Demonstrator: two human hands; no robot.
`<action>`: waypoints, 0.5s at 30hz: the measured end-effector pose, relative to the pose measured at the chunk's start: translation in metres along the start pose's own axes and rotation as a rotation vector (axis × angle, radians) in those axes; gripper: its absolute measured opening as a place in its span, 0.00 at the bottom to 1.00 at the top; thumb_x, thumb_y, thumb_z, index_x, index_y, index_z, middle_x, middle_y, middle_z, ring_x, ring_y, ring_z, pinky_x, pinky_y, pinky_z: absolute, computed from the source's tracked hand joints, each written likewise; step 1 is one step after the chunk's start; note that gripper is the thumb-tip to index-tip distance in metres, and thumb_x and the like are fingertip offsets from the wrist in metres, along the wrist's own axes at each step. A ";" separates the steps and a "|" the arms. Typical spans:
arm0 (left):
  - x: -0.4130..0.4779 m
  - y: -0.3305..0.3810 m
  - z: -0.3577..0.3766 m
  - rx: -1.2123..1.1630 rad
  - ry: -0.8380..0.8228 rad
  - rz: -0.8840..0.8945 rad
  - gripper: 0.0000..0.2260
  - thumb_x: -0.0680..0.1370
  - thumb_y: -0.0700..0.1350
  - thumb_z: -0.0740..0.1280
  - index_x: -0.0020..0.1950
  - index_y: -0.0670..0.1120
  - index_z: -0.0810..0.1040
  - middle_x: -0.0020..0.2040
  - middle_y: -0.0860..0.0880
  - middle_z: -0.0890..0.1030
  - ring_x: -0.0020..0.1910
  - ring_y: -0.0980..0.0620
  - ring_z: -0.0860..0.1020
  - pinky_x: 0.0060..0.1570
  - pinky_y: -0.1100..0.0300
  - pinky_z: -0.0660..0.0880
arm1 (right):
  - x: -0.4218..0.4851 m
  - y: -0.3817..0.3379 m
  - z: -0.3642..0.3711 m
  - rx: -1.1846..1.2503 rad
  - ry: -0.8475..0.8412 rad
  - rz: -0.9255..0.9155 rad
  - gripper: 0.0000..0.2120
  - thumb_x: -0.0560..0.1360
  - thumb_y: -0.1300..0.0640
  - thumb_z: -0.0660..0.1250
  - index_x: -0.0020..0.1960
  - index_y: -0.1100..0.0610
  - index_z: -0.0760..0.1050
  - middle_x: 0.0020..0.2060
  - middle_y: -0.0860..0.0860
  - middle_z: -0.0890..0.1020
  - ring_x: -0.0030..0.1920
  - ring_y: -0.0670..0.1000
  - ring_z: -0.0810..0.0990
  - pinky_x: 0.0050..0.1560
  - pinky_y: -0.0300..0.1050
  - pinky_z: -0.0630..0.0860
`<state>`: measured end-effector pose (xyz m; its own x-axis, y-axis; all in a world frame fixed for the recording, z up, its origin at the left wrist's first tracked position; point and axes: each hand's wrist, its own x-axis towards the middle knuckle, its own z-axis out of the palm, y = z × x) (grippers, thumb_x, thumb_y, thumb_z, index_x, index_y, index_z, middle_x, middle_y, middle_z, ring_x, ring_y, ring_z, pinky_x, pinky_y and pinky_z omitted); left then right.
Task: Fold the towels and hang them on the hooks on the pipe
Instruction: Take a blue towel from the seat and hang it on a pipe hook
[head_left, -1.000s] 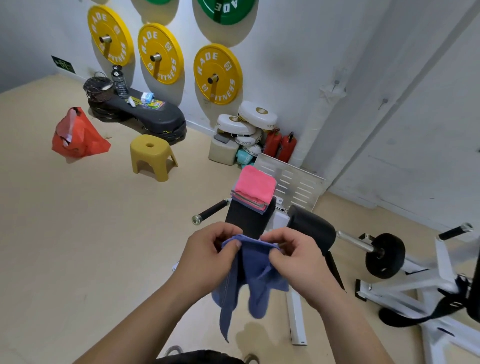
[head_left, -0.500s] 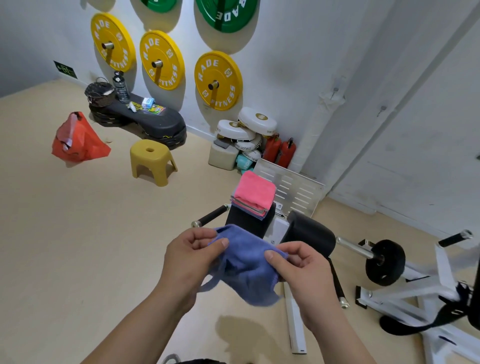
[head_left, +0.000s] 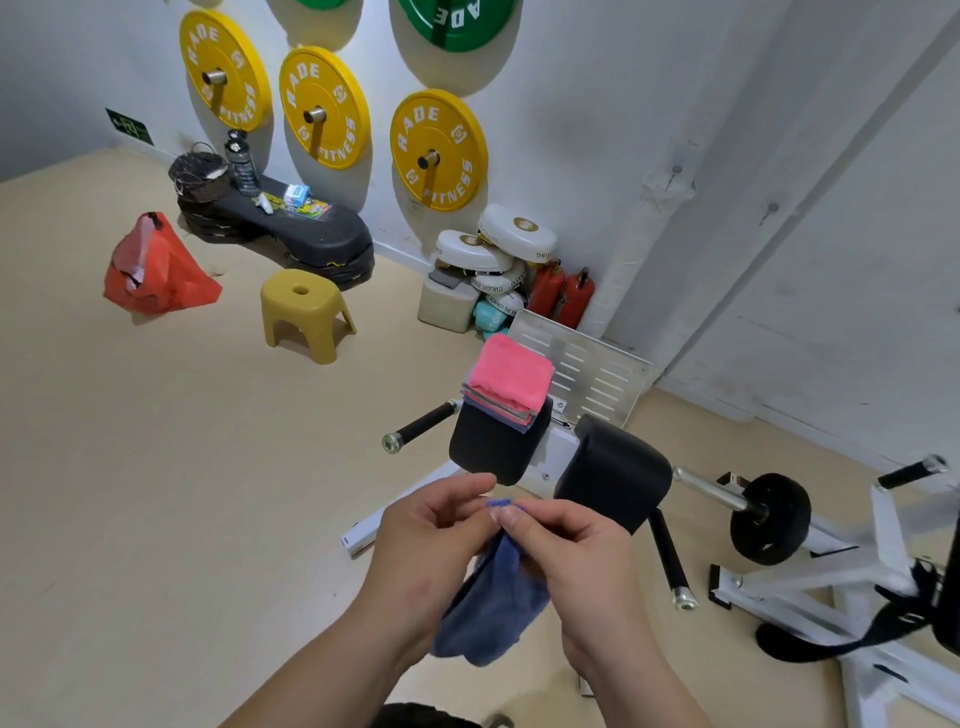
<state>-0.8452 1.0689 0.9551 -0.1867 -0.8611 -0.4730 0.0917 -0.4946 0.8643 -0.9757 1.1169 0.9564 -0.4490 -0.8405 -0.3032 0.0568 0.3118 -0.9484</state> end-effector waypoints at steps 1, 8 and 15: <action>0.000 -0.001 0.001 0.000 0.012 0.004 0.11 0.75 0.33 0.74 0.53 0.48 0.86 0.46 0.44 0.88 0.49 0.46 0.87 0.55 0.53 0.83 | -0.001 0.000 0.001 0.005 0.019 -0.006 0.08 0.74 0.64 0.76 0.43 0.52 0.89 0.42 0.52 0.89 0.47 0.52 0.88 0.53 0.52 0.85; -0.007 -0.001 0.001 0.123 -0.017 0.076 0.09 0.77 0.34 0.74 0.52 0.47 0.87 0.42 0.53 0.89 0.43 0.57 0.87 0.40 0.68 0.81 | -0.004 0.013 0.004 0.033 0.083 0.001 0.07 0.77 0.61 0.74 0.45 0.52 0.89 0.41 0.51 0.89 0.46 0.51 0.88 0.50 0.53 0.86; -0.017 0.004 0.003 0.091 -0.052 0.110 0.10 0.77 0.29 0.71 0.51 0.42 0.85 0.36 0.55 0.88 0.36 0.61 0.86 0.34 0.74 0.77 | -0.010 0.022 0.008 -0.071 0.029 -0.088 0.14 0.79 0.64 0.68 0.52 0.48 0.88 0.46 0.48 0.88 0.51 0.51 0.86 0.57 0.58 0.84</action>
<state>-0.8450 1.0818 0.9665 -0.2314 -0.9011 -0.3668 0.0255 -0.3825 0.9236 -0.9633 1.1286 0.9377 -0.4751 -0.8532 -0.2153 -0.0466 0.2687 -0.9621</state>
